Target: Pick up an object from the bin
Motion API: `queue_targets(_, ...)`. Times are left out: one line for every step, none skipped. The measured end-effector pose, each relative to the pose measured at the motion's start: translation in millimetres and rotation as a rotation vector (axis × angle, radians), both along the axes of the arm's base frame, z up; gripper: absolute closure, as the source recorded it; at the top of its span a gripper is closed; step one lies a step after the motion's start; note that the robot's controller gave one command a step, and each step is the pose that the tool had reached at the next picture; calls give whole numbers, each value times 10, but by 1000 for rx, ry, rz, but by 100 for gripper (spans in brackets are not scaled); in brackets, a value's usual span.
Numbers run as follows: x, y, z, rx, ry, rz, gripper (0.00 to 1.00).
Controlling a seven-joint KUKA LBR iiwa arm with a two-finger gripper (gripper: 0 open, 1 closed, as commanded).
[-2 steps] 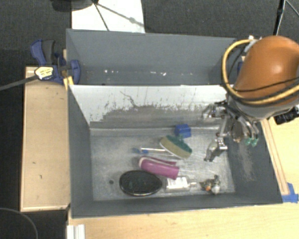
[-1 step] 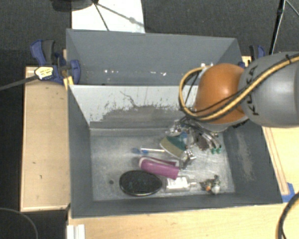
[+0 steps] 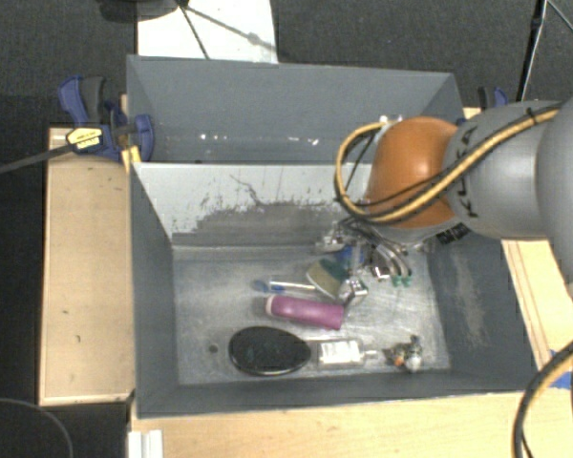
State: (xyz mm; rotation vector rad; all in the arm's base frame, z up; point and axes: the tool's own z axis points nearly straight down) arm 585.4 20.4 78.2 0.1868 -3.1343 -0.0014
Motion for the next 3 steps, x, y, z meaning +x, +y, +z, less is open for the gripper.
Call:
queue_targets(4, -1, 11, 0, -2, 1, 100)
queue_targets(54, 58, 1123, 0, -13, 0, 100)
queue_targets(-50, 60, 2285, -2, -12, 356, 100)
